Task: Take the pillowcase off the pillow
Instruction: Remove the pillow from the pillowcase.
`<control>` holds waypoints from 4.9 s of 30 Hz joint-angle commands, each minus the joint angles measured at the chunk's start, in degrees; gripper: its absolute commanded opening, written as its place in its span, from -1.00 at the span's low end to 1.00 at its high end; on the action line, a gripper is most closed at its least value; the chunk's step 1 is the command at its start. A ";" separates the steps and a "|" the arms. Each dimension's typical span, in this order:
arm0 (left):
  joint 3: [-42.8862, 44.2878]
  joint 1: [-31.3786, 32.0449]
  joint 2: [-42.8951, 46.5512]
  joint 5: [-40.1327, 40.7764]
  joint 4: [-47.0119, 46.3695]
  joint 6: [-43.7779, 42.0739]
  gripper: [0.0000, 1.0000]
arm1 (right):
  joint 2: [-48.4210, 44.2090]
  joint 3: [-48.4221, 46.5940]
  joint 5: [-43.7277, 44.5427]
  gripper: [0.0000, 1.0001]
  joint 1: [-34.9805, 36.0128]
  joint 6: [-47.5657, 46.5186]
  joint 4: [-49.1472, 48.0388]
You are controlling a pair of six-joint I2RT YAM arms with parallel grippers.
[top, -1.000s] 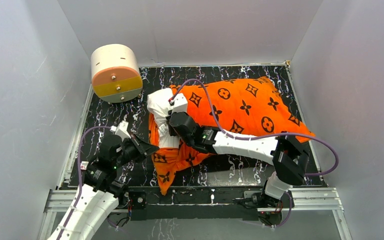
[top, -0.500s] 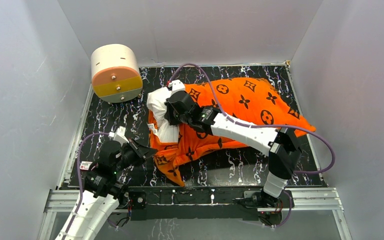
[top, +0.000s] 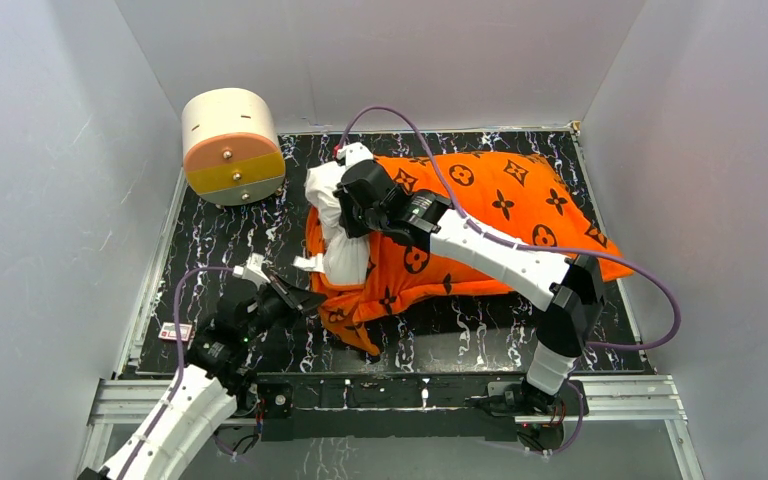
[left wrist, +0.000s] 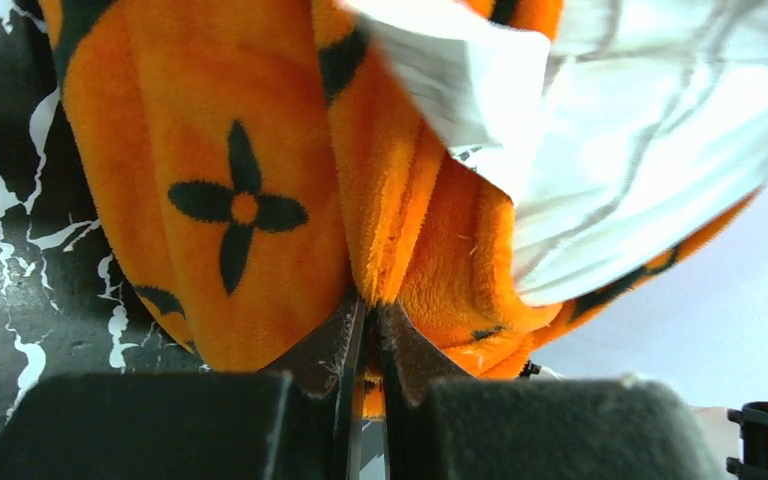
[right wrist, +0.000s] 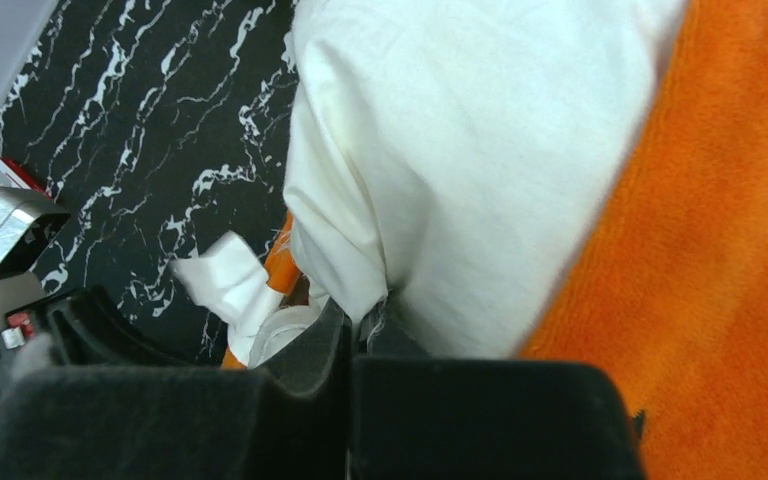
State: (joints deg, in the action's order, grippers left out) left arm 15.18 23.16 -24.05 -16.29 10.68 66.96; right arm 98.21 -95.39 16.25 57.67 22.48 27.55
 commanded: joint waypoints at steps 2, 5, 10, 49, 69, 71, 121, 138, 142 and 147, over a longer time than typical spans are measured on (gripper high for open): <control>-10.81 4.25 -5.78 2.60 5.34 2.18 -1.00 | -8.88 -7.19 8.35 -1.00 -5.15 -0.53 -16.16; -12.98 6.43 -11.09 5.01 -1.43 3.72 -1.00 | -9.40 -7.65 6.96 -1.00 -5.14 -0.05 -14.16; -11.44 12.73 -22.31 9.87 -9.16 4.77 -1.00 | -9.84 -6.09 5.99 -1.00 -5.18 0.59 -12.79; 11.50 14.98 -14.76 -0.94 -4.59 -18.11 0.95 | -39.95 39.03 8.23 0.46 13.31 15.03 -5.34; 22.78 14.98 -25.33 -11.93 -3.21 -25.70 -1.00 | -44.05 66.88 8.12 0.64 13.41 38.37 -34.96; 24.78 14.99 -24.69 -10.04 -0.95 -25.92 -1.00 | -41.02 65.09 10.41 0.40 13.41 40.13 -31.71; 74.52 14.72 -37.63 25.65 30.58 -30.55 -1.00 | -40.16 59.59 41.28 -0.81 15.02 49.15 3.95; 71.52 14.65 -42.75 21.09 19.67 -17.22 -1.00 | -30.42 57.70 25.02 0.89 15.71 15.29 -68.08; 71.12 14.64 -41.73 22.33 19.29 -15.99 -1.00 | -21.38 62.04 34.84 0.92 15.76 4.67 -99.79; 68.92 14.63 -38.87 25.81 19.96 -16.26 -1.00 | -16.54 60.06 32.94 0.92 15.81 -3.07 -111.38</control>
State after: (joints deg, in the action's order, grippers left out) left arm 83.40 37.30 -68.38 6.70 36.95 49.34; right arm 81.56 -33.10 47.44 73.93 29.45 -58.28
